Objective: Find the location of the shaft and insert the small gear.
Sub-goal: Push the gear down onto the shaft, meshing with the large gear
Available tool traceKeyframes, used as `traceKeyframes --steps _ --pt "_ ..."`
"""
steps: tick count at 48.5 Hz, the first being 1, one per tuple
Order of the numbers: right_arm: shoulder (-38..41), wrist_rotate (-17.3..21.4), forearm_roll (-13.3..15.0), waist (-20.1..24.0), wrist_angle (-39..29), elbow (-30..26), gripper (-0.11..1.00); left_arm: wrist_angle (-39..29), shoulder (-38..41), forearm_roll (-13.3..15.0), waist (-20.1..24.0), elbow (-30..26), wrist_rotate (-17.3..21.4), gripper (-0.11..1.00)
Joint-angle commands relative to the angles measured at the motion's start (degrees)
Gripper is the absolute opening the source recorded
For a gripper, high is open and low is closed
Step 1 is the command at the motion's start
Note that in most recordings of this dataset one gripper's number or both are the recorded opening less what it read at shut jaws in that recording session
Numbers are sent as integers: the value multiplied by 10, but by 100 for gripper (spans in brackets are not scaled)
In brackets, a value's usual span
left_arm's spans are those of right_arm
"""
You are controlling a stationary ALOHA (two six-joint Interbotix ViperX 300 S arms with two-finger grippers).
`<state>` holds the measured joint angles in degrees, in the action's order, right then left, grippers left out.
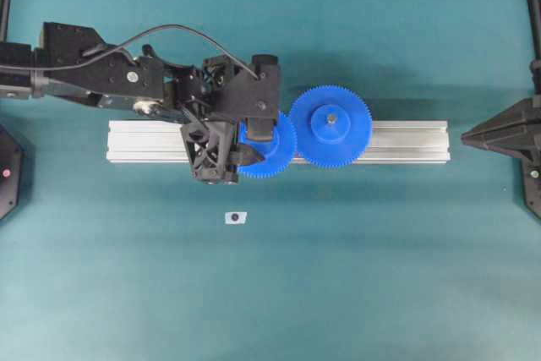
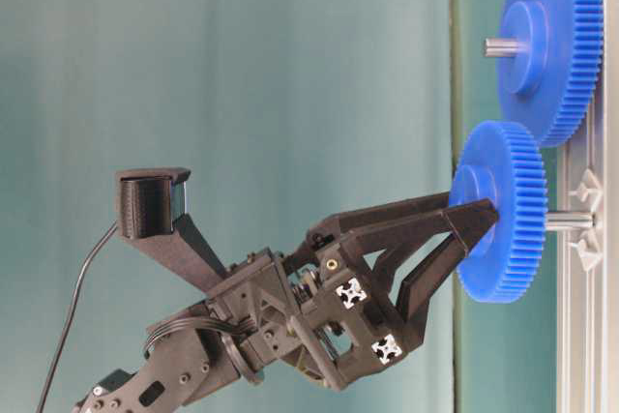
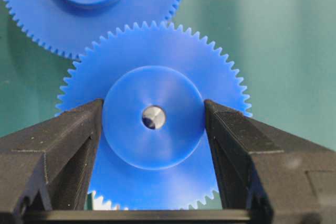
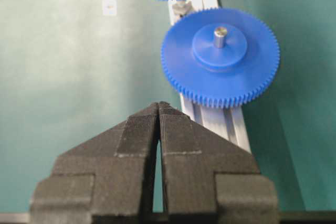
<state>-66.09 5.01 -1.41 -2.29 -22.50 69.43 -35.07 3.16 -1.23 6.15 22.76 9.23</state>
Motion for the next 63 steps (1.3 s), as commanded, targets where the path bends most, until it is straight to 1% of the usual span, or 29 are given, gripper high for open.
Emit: traceKeyframes --steps 1,8,21,60,63 --pt "4 5 0 -2 4 -5 4 -4 -12 -4 11 2 -1 66" --pt "4 5 0 -2 5 -5 4 -4 -15 -4 20 3 -2 66" --pt "2 5 0 -2 5 -5 4 2 -9 -3 18 5 -6 66" --pt "1 5 0 -2 5 -5 4 1 -11 -3 17 -36 -15 66" --pt "1 6 0 -2 5 -5 4 1 -12 -3 15 -39 -18 69"
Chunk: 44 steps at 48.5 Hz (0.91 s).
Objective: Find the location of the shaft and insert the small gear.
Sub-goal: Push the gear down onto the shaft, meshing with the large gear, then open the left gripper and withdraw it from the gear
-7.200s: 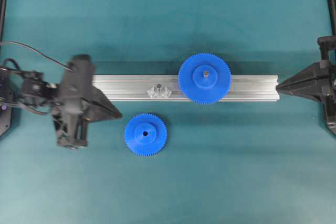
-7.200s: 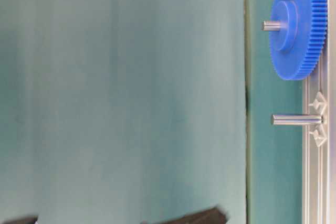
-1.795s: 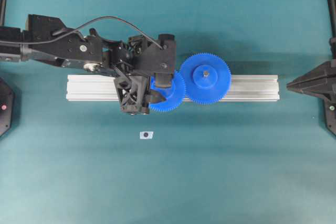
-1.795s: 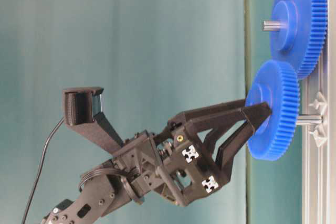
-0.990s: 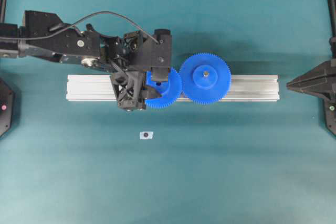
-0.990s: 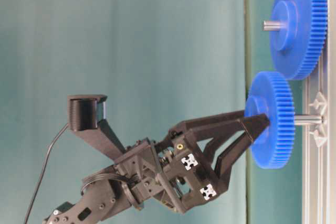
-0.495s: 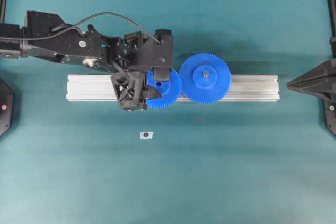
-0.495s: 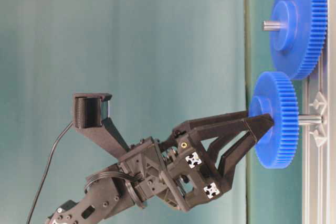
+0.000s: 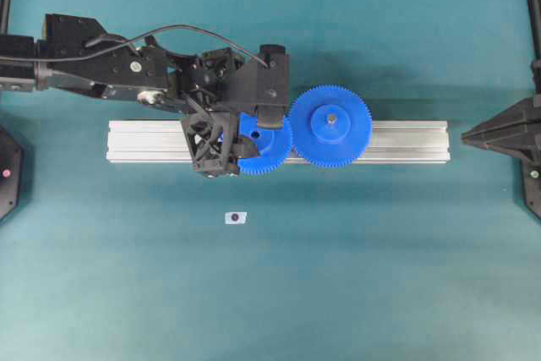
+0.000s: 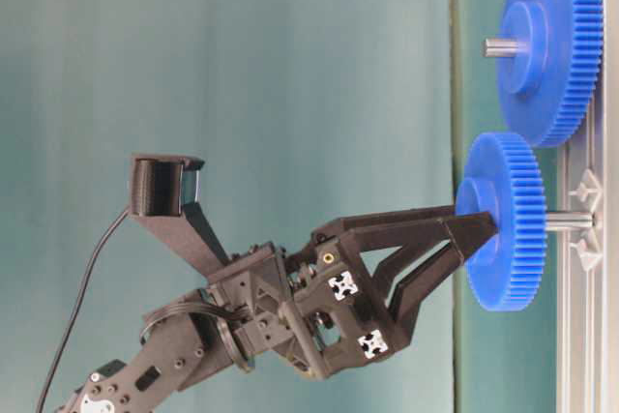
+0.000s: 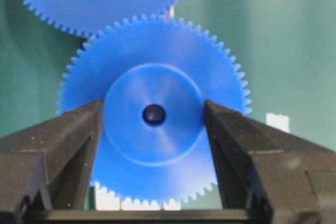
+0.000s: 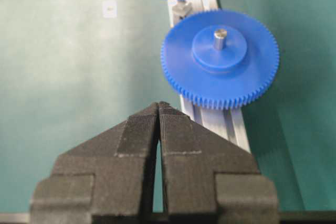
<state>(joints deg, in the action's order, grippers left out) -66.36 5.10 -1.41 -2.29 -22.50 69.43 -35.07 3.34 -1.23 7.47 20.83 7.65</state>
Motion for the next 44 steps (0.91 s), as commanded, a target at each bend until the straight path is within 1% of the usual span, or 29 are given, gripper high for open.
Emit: traceKeyframes --steps 1,5,7,9,18,30,37,44 --pt "4 4 0 -2 5 -5 4 1 -15 -3 1 -19 -4 72" --pt "4 4 -1 -2 5 -5 4 4 -18 -3 -4 -23 -11 87" --pt "4 4 0 -2 5 -5 4 4 -18 -3 -5 -25 -17 90" --pt "4 4 0 -2 5 -5 4 3 -20 -3 -8 -25 -22 92" --pt "3 4 0 -2 5 -4 4 4 -40 -3 -18 -23 -44 91" --pt "3 4 0 -2 5 -4 4 8 -98 -3 -45 -17 -51 91" --pt "3 4 0 -2 5 -4 4 33 -132 -3 -60 -2 -66 91" --pt "3 4 0 -3 5 -4 4 57 -154 -3 -80 23 -72 91"
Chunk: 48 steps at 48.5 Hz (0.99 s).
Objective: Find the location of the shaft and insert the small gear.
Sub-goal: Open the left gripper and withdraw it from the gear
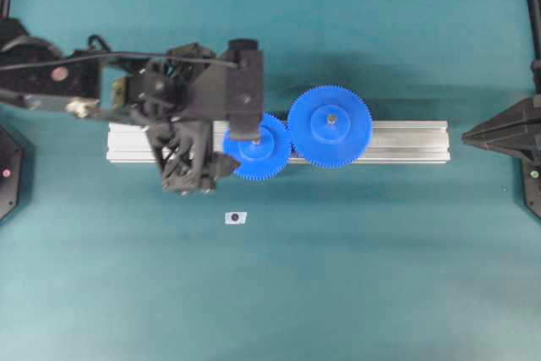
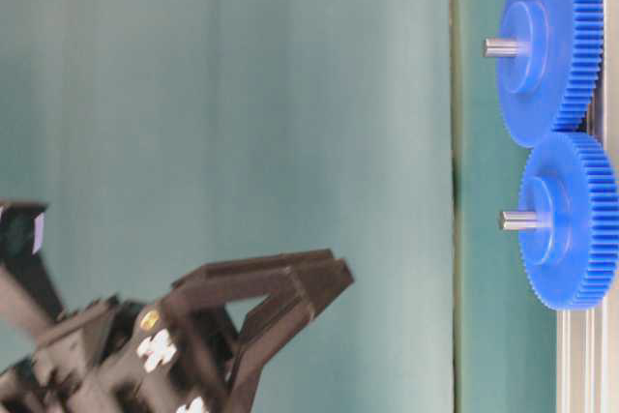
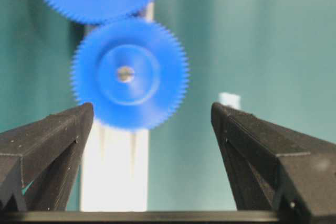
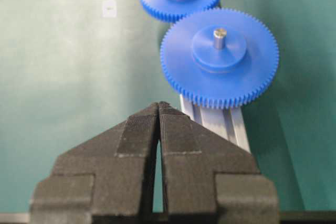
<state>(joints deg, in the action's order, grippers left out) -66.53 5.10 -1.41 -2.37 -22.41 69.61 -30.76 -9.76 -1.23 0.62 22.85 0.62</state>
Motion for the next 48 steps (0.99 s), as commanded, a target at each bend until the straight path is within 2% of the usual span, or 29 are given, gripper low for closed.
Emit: traceKeyframes --steps 1,11,24,37,48 --pt "4 4 0 -1 4 -6 4 19 -26 -3 -14 6 -4 91" --pt "4 4 0 -1 4 -6 4 99 -67 -3 -32 46 -28 91" --pt "2 4 -1 -1 4 -5 4 220 -132 -3 -34 130 -54 91" --pt "-4 4 0 -1 4 -5 4 274 -175 -3 -35 184 -56 91" --pt "-4 4 0 -1 7 2 4 280 -180 -3 -35 200 -54 91"
